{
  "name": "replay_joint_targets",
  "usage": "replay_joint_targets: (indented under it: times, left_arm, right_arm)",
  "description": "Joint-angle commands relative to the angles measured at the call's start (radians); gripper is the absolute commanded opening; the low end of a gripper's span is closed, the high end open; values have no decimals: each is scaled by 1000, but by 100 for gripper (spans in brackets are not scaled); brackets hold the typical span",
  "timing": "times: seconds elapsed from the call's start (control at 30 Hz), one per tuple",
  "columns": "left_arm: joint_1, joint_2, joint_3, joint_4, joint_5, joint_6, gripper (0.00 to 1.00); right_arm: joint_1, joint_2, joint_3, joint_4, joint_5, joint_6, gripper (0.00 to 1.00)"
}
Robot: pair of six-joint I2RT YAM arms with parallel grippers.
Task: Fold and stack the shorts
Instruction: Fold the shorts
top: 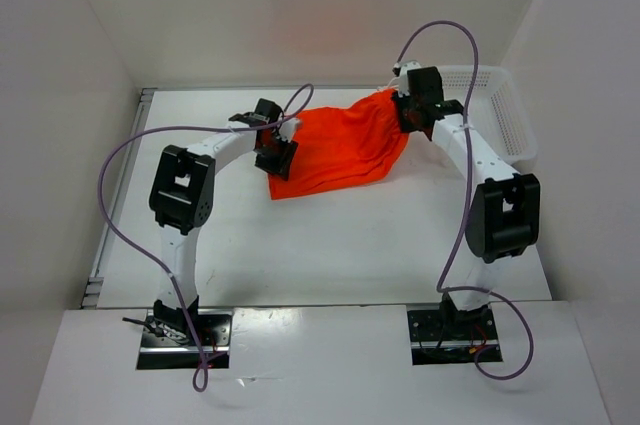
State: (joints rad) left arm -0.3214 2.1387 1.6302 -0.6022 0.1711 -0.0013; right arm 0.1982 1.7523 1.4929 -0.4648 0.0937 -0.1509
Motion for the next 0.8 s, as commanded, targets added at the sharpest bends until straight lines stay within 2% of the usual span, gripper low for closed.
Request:
replay_joint_targets:
  times: [0.0, 0.13, 0.23, 0.53, 0.77]
  left_arm:
    - [-4, 56, 14, -27, 82, 1, 55]
    - [-4, 47, 14, -27, 54, 1, 55]
    - [8, 26, 5, -18, 44, 1, 55]
    - [68, -14, -46, 10, 44, 1, 55]
    - [117, -46, -78, 19, 74, 1, 55]
  right_arm:
    - [55, -27, 104, -18, 17, 19, 0]
    - [243, 38, 141, -18, 87, 23, 0]
    - [325, 93, 151, -9, 121, 46, 0]
    - [451, 240, 260, -9, 184, 111, 0]
    - [463, 311, 342, 11, 271, 163, 0]
